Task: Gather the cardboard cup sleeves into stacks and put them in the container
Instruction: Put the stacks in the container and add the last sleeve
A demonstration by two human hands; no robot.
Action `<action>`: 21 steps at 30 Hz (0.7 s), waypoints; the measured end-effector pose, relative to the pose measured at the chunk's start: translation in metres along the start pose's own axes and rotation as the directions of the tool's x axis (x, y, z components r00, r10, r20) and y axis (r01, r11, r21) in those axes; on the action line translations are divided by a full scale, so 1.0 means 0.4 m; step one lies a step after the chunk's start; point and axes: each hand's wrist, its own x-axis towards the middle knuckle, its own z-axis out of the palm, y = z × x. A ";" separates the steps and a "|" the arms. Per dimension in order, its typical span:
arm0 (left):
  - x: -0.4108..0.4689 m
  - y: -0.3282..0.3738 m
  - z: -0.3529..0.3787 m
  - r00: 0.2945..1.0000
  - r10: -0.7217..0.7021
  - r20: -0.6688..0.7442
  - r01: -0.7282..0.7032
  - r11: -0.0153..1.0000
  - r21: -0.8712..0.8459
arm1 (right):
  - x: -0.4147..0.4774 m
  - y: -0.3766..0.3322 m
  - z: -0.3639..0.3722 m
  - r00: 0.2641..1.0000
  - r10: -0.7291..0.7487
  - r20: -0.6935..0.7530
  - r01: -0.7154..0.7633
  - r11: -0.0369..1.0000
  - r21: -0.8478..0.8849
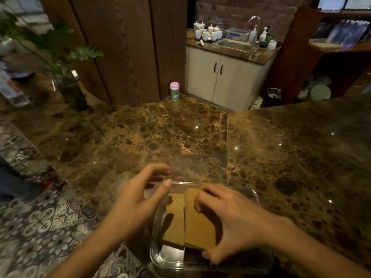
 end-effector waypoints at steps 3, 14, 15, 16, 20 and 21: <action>-0.031 -0.029 0.000 0.977 0.145 0.158 -0.190 0.926 0.325 | 0.044 -0.020 0.034 0.998 0.046 0.032 -0.043 0.995 -0.094; -0.051 -0.007 0.032 0.844 0.090 0.528 -0.469 0.600 0.648 | 0.138 -0.051 0.169 0.986 0.035 -0.165 -0.051 0.995 -0.091; -0.049 -0.005 0.040 0.826 0.078 0.558 -0.493 0.580 0.649 | 0.140 -0.048 0.179 0.987 0.043 -0.158 -0.060 0.993 -0.101; -0.046 -0.005 0.049 0.810 0.067 0.582 -0.512 0.564 0.648 | 0.140 -0.044 0.186 0.987 0.054 -0.149 -0.071 0.992 -0.109; -0.031 -0.016 0.074 0.750 0.008 0.661 -0.574 0.505 0.645 | 0.134 -0.035 0.181 0.991 0.104 -0.083 -0.111 0.990 -0.084; -0.028 -0.020 0.073 0.744 -0.009 0.669 -0.584 0.479 0.656 | 0.127 -0.033 0.177 0.992 0.104 -0.074 -0.110 0.990 -0.084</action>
